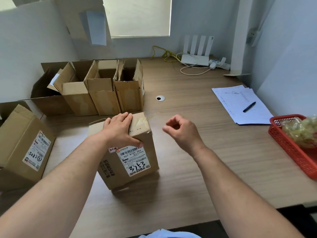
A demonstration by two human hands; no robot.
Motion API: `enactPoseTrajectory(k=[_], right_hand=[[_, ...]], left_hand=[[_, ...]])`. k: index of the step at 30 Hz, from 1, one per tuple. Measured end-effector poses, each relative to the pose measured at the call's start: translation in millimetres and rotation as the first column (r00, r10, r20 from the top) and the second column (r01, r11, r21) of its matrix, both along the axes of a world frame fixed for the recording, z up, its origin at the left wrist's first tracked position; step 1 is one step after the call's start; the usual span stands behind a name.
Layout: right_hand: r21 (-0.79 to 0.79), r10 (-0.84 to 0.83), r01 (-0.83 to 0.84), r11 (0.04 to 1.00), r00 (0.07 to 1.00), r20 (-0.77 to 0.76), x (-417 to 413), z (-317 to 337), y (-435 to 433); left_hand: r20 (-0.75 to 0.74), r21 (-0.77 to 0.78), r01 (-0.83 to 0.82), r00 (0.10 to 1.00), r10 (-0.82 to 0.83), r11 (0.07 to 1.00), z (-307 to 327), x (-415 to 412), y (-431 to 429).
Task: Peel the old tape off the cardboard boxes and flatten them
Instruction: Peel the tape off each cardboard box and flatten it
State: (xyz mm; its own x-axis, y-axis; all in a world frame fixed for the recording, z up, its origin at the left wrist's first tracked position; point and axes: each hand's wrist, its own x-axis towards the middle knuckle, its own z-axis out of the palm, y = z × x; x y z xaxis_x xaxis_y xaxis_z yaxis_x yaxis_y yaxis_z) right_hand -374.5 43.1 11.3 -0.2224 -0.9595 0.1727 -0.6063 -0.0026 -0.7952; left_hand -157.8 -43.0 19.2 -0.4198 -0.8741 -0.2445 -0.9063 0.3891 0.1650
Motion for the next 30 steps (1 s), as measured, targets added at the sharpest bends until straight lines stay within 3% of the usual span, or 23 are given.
enactPoseTrajectory(k=[4, 8, 14, 18, 20, 23, 25, 26, 27, 28, 29, 30], right_hand=[[-0.033, 0.063, -0.074, 0.997, 0.962, -0.266, 16.5, -16.0, 4.1], [-0.142, 0.036, -0.103, 0.984, 0.91, -0.413, 28.3, -18.4, 0.9], [-0.396, -0.079, -0.174, 0.902, 0.834, -0.546, 39.1, -12.2, -0.1], [-0.413, -0.064, -0.209, 0.886, 0.829, -0.556, 34.2, -11.7, -1.6], [-0.341, -0.023, -0.143, 0.929, 0.897, -0.441, 31.0, -6.0, -3.7], [-0.129, -0.053, 0.033, 0.991, 0.987, -0.15, 24.7, 4.3, -15.2], [0.025, -0.082, 0.08, 0.996, 0.993, 0.082, 26.1, 10.2, -21.1], [0.097, -0.101, 0.076, 0.992, 0.954, 0.282, 28.3, 12.0, -22.2], [0.164, -0.126, 0.046, 0.985, 0.847, 0.516, 30.7, 14.4, -22.3], [0.213, -0.148, -0.015, 0.977, 0.669, 0.728, 32.0, 17.3, -22.0], [0.23, -0.168, -0.074, 0.97, 0.477, 0.863, 31.6, 19.9, -21.7], [0.231, -0.181, -0.108, 0.967, 0.345, 0.921, 29.5, 21.3, -22.1]], left_hand=[[0.021, 0.014, -0.003, 1.0, 0.002, 1.0, 7.2, -4.9, -5.9], [0.026, 0.01, -0.008, 1.0, 0.007, 1.0, 7.4, -5.2, -5.2], [0.011, -0.004, -0.017, 1.0, 0.017, 1.0, 5.2, -4.8, -6.0], [0.0, -0.034, 0.002, 1.0, -0.002, 0.999, 1.2, -2.7, -4.6], [-0.01, -0.053, 0.019, 1.0, -0.02, 0.998, -1.7, -0.3, -1.4], [-0.027, -0.09, 0.053, 0.998, -0.055, 0.995, -8.6, 3.3, 7.1], [-0.039, -0.121, 0.065, 0.997, -0.07, 0.99, -13.6, 5.3, 13.6], [-0.042, -0.137, 0.069, 0.996, -0.075, 0.988, -15.7, 6.1, 16.5], [-0.043, -0.15, 0.072, 0.996, -0.08, 0.986, -17.5, 7.0, 18.9], [-0.044, -0.161, 0.076, 0.995, -0.084, 0.984, -19.0, 7.6, 21.2], [-0.045, -0.169, 0.081, 0.995, -0.089, 0.982, -20.1, 7.9, 23.1], [-0.047, -0.174, 0.086, 0.994, -0.096, 0.981, -21.1, 8.1, 25.0]])
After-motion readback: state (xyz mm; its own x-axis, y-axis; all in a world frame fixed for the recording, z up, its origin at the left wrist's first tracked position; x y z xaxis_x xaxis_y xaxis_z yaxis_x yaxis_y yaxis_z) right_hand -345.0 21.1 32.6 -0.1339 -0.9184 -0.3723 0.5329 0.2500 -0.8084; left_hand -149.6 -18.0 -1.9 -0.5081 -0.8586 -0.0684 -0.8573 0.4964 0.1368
